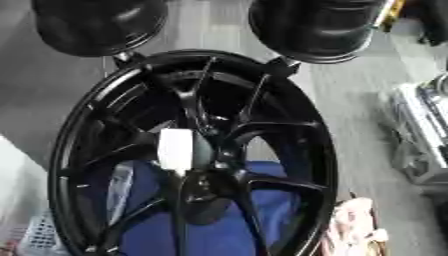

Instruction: Pull the pin out of the wheel hub.

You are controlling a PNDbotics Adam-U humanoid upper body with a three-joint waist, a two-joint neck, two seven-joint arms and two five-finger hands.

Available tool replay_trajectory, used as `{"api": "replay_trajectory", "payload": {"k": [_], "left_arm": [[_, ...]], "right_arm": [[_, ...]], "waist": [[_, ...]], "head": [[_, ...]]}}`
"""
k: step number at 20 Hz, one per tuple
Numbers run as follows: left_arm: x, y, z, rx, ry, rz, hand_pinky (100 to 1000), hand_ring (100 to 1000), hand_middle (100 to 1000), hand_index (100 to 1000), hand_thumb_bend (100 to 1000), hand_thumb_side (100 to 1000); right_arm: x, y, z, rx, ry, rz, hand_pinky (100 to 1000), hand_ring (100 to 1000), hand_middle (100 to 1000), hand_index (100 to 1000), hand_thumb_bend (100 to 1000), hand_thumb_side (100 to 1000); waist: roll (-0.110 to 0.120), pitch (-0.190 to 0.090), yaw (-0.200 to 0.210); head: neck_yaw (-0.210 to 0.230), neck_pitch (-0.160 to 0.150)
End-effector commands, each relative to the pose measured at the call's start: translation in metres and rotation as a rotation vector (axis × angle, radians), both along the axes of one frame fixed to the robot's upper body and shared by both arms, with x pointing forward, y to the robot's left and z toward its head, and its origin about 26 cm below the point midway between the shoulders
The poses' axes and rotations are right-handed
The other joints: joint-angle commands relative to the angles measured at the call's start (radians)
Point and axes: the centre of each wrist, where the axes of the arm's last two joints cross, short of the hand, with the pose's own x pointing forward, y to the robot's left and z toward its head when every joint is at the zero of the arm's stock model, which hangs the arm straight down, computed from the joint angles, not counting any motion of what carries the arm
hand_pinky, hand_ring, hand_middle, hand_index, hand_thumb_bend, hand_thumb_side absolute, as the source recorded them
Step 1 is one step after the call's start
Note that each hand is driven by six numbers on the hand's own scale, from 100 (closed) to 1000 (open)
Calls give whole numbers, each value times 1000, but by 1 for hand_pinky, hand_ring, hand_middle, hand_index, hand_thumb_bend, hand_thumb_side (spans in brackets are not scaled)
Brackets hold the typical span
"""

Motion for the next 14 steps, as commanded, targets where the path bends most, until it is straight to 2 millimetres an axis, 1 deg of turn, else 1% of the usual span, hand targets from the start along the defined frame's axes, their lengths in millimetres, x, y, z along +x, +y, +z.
{"api": "replay_trajectory", "payload": {"k": [1,6,14], "left_arm": [[-3,3,8,14,-28,12,818,676,635,729,100,667],[-3,3,8,17,-27,12,818,676,635,729,100,668],[-3,3,9,23,-29,11,818,678,636,730,100,666]], "right_arm": [[-3,0,11,27,-28,-140,526,616,602,620,100,523],[-3,1,12,25,-28,-136,526,616,603,620,100,524],[-3,1,11,28,-29,-134,526,616,603,620,100,526]], "waist": [[2,-11,-2],[1,-10,-3],[2,-10,-6]], "head": [[1,4],[-4,20],[-11,29]]}}
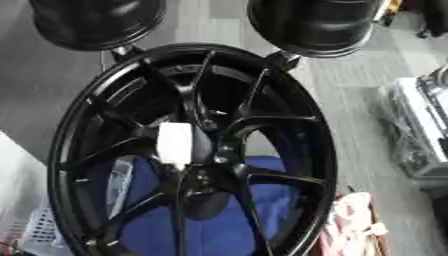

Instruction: Pull the pin out of the wheel hub.

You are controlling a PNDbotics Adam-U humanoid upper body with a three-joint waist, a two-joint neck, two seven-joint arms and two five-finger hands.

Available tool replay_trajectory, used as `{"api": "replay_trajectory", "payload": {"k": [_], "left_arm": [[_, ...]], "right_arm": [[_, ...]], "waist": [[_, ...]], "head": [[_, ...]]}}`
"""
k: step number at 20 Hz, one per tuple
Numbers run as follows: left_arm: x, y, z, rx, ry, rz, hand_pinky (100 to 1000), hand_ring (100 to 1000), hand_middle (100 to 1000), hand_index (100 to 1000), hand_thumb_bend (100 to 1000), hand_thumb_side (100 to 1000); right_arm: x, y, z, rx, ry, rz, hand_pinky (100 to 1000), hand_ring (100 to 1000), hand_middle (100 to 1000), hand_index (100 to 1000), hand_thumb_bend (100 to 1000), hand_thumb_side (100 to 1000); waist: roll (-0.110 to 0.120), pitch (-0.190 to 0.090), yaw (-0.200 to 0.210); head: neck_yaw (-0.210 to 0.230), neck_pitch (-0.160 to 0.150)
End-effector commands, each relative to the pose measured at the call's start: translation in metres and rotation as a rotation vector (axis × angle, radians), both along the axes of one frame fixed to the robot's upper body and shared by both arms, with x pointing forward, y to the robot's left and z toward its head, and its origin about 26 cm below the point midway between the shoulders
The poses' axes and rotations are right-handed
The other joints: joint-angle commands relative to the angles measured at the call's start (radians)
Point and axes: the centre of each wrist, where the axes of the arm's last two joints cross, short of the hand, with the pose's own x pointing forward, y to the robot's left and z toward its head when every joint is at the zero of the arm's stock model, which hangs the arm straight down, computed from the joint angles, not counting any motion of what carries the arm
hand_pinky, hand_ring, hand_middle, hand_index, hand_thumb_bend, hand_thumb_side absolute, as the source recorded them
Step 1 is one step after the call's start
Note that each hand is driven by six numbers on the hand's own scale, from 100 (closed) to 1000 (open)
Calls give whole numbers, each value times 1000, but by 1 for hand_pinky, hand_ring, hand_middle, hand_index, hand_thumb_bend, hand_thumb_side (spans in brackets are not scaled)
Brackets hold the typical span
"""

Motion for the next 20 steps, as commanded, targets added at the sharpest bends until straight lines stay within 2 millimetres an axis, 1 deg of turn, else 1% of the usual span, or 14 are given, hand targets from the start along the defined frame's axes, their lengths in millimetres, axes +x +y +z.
{"api": "replay_trajectory", "payload": {"k": [1,4,7,10,14,16,17,18,19,20], "left_arm": [[-2,2,10,27,-34,8,818,678,637,730,100,664],[-1,3,16,59,-57,13,818,679,638,731,100,654],[0,1,29,138,-99,8,816,680,641,734,100,636],[2,-2,48,278,-151,-14,815,681,644,738,100,616],[2,-9,79,509,-238,-65,814,688,653,746,100,576],[1,-13,93,613,-283,-93,813,695,660,749,100,530],[0,-16,100,673,-308,-114,813,700,665,752,100,482],[-1,-20,106,735,-331,-136,813,701,666,752,100,471],[-1,-23,112,796,-349,-155,813,707,671,755,100,415],[-2,-27,118,867,-367,-178,813,709,673,756,100,394]], "right_arm": [[-3,0,10,28,-25,-135,526,616,603,620,100,527],[-4,-1,9,29,-23,-138,526,616,603,620,100,528],[-4,-1,8,28,-23,-138,526,615,603,620,100,528],[-4,-1,8,26,-20,-137,525,615,603,619,100,530],[-4,-1,8,21,-16,-137,525,615,603,619,100,530],[-4,-1,8,19,-15,-136,525,614,603,619,100,530],[-4,-1,8,18,-15,-135,525,614,603,619,100,530],[-4,-1,8,16,-14,-133,525,614,603,619,100,530],[-4,0,8,14,-12,-132,524,614,603,619,100,530],[-4,0,8,12,-11,-131,524,614,602,619,100,531]], "waist": [[4,-11,-3],[5,-11,-4],[8,-12,-5],[11,-13,-6],[16,-14,-7],[19,-15,-8],[20,-16,-8],[21,-16,-8],[22,-16,-9],[23,-17,-9]], "head": [[-3,3],[-5,3],[-4,5],[-3,7],[1,7],[3,7],[4,7],[4,7],[5,7],[6,7]]}}
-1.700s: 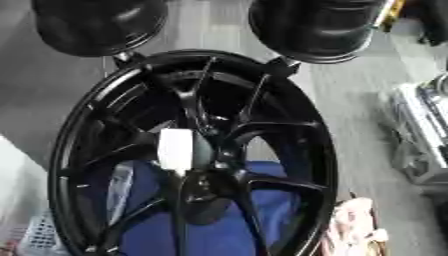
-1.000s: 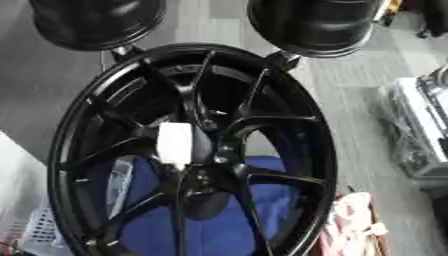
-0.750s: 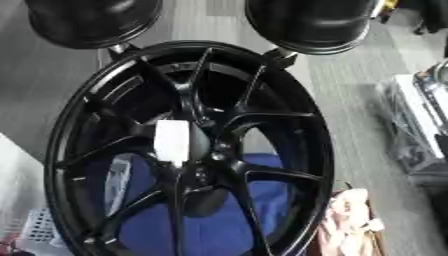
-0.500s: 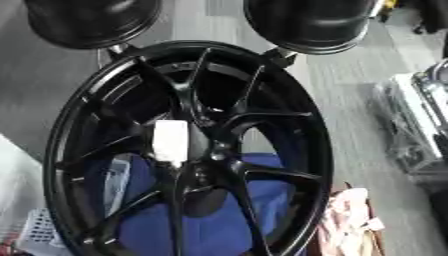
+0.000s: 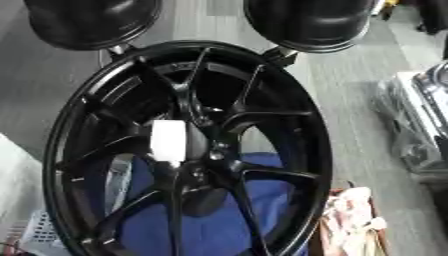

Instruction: Pull the pin out of the wheel hub.

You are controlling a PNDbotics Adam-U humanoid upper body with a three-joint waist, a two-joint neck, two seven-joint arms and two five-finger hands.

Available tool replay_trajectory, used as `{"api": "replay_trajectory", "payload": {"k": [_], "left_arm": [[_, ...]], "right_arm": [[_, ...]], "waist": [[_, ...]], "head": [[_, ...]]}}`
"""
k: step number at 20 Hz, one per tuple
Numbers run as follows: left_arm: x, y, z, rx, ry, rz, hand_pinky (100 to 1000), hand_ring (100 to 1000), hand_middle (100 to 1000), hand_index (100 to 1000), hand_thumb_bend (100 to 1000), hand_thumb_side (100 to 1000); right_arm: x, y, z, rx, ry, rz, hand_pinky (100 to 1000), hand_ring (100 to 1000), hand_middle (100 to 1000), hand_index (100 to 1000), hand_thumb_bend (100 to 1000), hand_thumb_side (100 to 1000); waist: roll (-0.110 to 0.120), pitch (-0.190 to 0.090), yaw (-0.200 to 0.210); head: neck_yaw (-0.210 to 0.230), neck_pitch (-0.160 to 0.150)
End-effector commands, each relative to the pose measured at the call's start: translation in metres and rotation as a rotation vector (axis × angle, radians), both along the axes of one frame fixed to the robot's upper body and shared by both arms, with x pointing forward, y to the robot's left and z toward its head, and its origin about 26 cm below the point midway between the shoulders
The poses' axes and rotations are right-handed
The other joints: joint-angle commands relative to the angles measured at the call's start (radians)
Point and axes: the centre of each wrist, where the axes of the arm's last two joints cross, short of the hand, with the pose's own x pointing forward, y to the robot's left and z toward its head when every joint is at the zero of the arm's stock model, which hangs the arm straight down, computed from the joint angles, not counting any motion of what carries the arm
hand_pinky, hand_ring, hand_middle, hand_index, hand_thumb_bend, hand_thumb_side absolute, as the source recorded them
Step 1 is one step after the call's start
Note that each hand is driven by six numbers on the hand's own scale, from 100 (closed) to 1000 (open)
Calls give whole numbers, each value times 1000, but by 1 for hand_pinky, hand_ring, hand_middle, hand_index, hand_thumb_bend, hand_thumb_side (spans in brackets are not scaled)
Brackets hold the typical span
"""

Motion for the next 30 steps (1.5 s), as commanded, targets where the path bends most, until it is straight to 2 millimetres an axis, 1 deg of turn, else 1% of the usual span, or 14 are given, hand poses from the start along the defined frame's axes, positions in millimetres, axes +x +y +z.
{"api": "replay_trajectory", "payload": {"k": [1,7,10,13,15,16,19,21,25,27,28,30], "left_arm": [[-7,-6,22,231,-69,-31,813,712,676,757,100,357],[-13,-31,45,556,-204,-152,815,737,704,772,100,251],[-16,-49,53,676,-267,-235,816,740,709,775,100,253],[-20,-68,59,764,-318,-307,818,748,724,782,146,250],[-23,-81,63,820,-345,-356,819,753,732,788,165,258],[-24,-87,64,846,-352,-382,820,753,735,791,160,267],[-29,-101,68,929,-358,-436,824,764,752,800,196,268],[-31,-106,71,962,-368,-465,825,767,757,803,192,270],[-32,-110,71,984,-382,-527,822,764,758,803,174,315],[-32,-110,70,984,-370,-522,818,760,752,799,157,343],[-32,-110,70,984,-358,-507,818,761,754,798,174,347],[-32,-113,68,994,-343,-487,819,756,755,799,167,356]], "right_arm": [[-4,-1,11,8,-14,-131,524,614,602,618,100,532],[-4,0,11,4,-10,-126,524,613,602,618,100,533],[-3,1,12,1,-10,-118,523,613,602,618,100,534],[-3,2,13,3,-7,-111,522,612,602,617,100,537],[-3,3,13,3,-5,-107,522,612,601,616,100,537],[-3,3,14,2,-6,-103,522,612,602,617,100,537],[-2,5,15,1,-8,-93,521,611,602,615,100,542],[-2,6,16,2,-9,-89,520,611,603,615,100,544],[-1,8,17,8,-19,-76,519,610,604,614,100,549],[-1,10,17,11,-23,-70,518,610,604,613,100,553],[-1,10,17,13,-25,-68,518,610,603,612,100,554],[-1,11,17,16,-28,-65,517,610,603,612,100,555]], "waist": [[5,-17,-2],[8,-16,-3],[8,-16,-2],[5,-14,-2],[2,-12,-2],[2,-11,-1],[1,-4,2],[1,1,4],[0,15,4],[0,21,4],[0,23,5],[1,26,5]], "head": [[6,6],[8,2],[11,-5],[9,-16],[5,-21],[6,-22],[6,-26],[4,-30],[-5,-40],[-11,-42],[-15,-41],[-18,-42]]}}
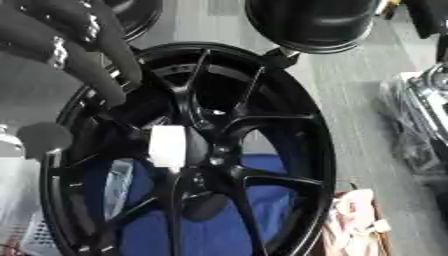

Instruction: Pull the pin out of the wheel hub.

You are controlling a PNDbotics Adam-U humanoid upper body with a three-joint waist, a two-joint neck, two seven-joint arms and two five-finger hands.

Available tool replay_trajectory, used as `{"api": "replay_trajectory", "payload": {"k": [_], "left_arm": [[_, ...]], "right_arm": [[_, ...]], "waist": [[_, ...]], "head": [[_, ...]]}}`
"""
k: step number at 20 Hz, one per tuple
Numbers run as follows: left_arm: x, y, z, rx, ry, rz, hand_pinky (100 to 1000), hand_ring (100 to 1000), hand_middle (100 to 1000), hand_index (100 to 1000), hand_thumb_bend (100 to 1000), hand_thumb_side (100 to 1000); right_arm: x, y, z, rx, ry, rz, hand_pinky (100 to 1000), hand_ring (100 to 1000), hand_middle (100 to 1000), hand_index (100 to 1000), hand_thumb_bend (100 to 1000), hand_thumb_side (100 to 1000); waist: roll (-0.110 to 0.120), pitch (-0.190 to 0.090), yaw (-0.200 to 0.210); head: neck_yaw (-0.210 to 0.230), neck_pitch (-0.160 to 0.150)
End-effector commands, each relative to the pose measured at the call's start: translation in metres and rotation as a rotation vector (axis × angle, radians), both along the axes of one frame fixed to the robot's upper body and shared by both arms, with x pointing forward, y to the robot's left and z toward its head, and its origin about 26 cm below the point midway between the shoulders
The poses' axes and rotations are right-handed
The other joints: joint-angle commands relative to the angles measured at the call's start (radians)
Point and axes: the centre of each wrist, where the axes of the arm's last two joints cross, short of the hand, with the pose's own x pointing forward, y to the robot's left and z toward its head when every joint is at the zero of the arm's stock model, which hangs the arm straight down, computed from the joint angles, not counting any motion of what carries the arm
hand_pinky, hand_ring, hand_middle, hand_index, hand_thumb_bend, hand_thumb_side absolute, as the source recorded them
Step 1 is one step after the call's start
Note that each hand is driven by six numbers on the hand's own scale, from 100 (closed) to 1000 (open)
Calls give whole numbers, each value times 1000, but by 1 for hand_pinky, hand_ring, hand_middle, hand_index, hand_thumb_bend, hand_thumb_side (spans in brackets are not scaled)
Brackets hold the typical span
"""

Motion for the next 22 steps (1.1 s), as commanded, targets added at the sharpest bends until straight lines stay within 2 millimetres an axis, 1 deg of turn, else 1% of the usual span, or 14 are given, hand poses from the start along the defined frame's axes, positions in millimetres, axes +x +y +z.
{"api": "replay_trajectory", "payload": {"k": [1,5,6,7,11,12,13,15,16,17,19,20,22], "left_arm": [[-4,-2,5,46,-42,5,819,756,755,799,166,357],[-4,-4,1,58,-38,21,817,755,754,800,172,368],[-3,-4,0,56,-34,36,815,753,751,800,163,403],[-3,-4,-1,48,-26,57,814,749,747,805,153,466],[-2,-7,-6,-19,18,193,820,748,744,818,164,555],[-2,-8,-8,-38,29,226,827,756,752,827,149,587],[-3,-10,-9,-56,45,260,829,759,755,827,146,591],[-4,-15,-10,-95,60,331,837,767,751,821,187,605],[-5,-17,-10,-112,63,368,838,766,746,818,194,642],[-6,-20,-9,-131,65,408,839,766,745,817,190,626],[-8,-26,-8,-164,74,471,843,766,745,818,185,632],[-9,-28,-7,-178,84,494,847,767,746,819,185,667],[-11,-32,-7,-185,107,537,851,772,748,819,209,695]], "right_arm": [[-3,2,10,29,-27,-107,517,610,603,612,100,555],[-3,3,10,33,-30,-100,517,610,604,611,100,556],[-3,3,9,33,-31,-100,517,610,604,611,100,557],[-3,3,9,33,-31,-100,517,610,604,610,100,557],[-3,3,8,36,-32,-104,516,610,604,608,100,560],[-3,3,7,38,-33,-104,516,610,604,607,100,561],[-3,3,7,39,-34,-105,516,610,604,607,100,562],[-3,3,6,41,-33,-106,515,609,604,605,100,564],[-3,3,5,42,-31,-106,514,608,603,604,100,567],[-3,3,4,43,-29,-107,514,608,603,604,100,568],[-3,3,3,47,-26,-109,513,608,603,604,100,571],[-3,3,2,48,-26,-110,513,607,603,603,100,575],[-3,3,1,51,-25,-112,512,607,603,603,100,577]], "waist": [[2,-12,1],[3,-11,-1],[4,-11,-1],[4,-11,-1],[7,-11,1],[8,-11,2],[9,-11,4],[10,-12,7],[10,-12,9],[11,-13,11],[12,-13,14],[13,-13,16],[15,-13,19]], "head": [[-8,-15],[-18,-15],[-20,-14],[-20,-14],[-26,-16],[-28,-17],[-30,-17],[-34,-17],[-36,-16],[-39,-14],[-41,-10],[-42,-9],[-43,-5]]}}
